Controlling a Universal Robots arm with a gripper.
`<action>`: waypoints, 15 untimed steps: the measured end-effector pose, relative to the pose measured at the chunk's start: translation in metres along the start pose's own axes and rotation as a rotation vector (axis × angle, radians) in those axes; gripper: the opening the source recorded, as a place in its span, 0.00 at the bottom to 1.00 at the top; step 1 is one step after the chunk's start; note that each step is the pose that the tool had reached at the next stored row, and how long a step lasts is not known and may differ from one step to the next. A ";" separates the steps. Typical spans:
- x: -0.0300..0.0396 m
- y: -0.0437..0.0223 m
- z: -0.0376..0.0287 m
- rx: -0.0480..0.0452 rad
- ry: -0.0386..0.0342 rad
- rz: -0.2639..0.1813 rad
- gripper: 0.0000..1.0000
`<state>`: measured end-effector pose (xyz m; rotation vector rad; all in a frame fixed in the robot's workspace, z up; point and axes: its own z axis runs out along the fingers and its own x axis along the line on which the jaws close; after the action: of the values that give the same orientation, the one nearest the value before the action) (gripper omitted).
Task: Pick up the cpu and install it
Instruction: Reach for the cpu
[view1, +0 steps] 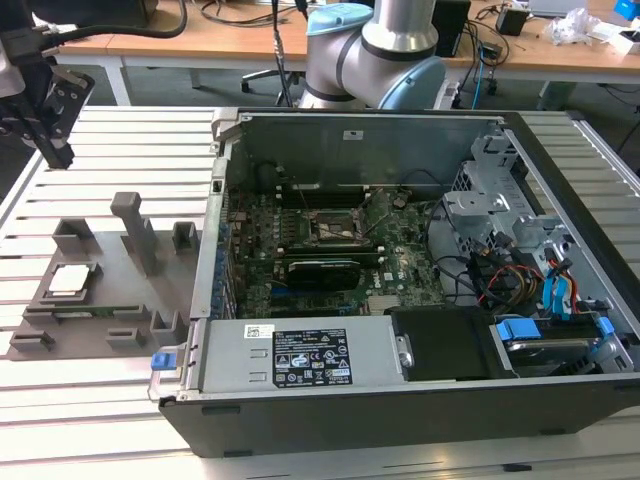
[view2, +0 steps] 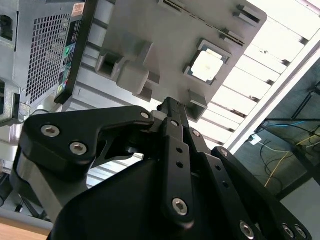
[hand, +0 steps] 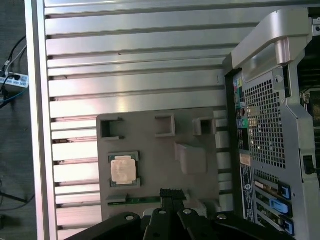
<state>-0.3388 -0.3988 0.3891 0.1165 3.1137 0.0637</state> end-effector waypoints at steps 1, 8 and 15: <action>0.0009 -0.0001 0.0000 0.0000 0.0000 0.000 0.11; 0.0227 -0.0016 -0.0004 0.0000 0.0000 0.000 0.11; 0.0491 -0.0031 -0.0003 -0.0001 -0.0001 0.000 0.11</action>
<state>-0.3880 -0.3983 0.3881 0.1166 3.1136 0.0638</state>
